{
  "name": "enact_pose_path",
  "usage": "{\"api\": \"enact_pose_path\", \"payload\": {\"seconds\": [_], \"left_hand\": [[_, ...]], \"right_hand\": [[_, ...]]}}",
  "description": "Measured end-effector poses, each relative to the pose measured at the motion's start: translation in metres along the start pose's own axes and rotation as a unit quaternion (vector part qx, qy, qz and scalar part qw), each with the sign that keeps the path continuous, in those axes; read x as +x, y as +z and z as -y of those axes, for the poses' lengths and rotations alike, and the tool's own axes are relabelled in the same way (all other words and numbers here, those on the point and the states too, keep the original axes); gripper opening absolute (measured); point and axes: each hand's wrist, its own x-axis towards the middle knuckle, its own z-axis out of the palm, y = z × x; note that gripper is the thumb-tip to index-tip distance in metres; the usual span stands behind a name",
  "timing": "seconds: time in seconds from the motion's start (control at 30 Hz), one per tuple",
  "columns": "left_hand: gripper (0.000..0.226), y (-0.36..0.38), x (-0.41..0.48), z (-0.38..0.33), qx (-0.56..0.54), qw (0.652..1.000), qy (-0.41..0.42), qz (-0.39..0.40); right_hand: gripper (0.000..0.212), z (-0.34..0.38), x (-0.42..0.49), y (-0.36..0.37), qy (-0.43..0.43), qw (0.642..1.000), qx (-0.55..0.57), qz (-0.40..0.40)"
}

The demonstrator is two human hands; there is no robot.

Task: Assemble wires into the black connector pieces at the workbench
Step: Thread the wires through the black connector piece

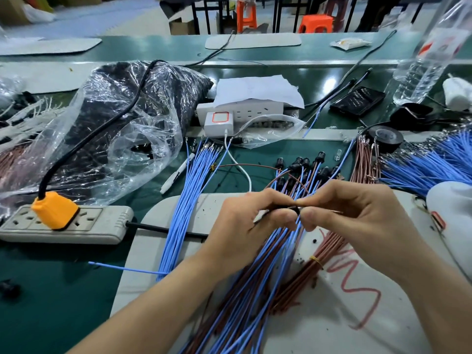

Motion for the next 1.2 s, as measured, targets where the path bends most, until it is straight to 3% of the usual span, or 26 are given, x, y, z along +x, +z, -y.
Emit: {"api": "enact_pose_path", "payload": {"seconds": [0.2, 0.5, 0.6, 0.73, 0.8, 1.0, 1.2], "left_hand": [[0.010, 0.004, -0.001, -0.004, -0.190, 0.978, -0.086, 0.027], [0.007, 0.001, 0.001, -0.004, -0.266, 0.957, -0.116, 0.022], [0.009, 0.002, 0.001, -0.003, -0.249, 0.962, -0.115, 0.012], [0.013, 0.001, 0.002, -0.001, -0.218, 0.971, -0.101, 0.014], [0.010, -0.001, 0.002, 0.000, -0.223, 0.970, -0.093, 0.005], [0.015, -0.002, 0.000, -0.003, -0.207, 0.977, -0.055, 0.023], [0.021, -0.002, 0.000, -0.003, -0.188, 0.981, 0.045, -0.024]], "right_hand": [[0.010, -0.007, 0.004, 0.001, 0.062, 0.996, 0.061, -0.002], [0.015, -0.013, 0.003, 0.008, 0.078, 0.989, 0.130, -0.005], [0.021, -0.015, 0.004, 0.009, 0.044, 0.993, 0.097, -0.043], [0.012, -0.015, 0.006, 0.006, -0.025, 0.992, 0.030, -0.118], [0.008, -0.013, 0.007, 0.000, -0.052, 0.987, 0.051, -0.146], [0.011, -0.008, 0.005, 0.005, -0.080, 0.986, 0.061, -0.130], [0.011, 0.000, -0.003, 0.017, -0.095, 0.987, 0.038, -0.127]]}}
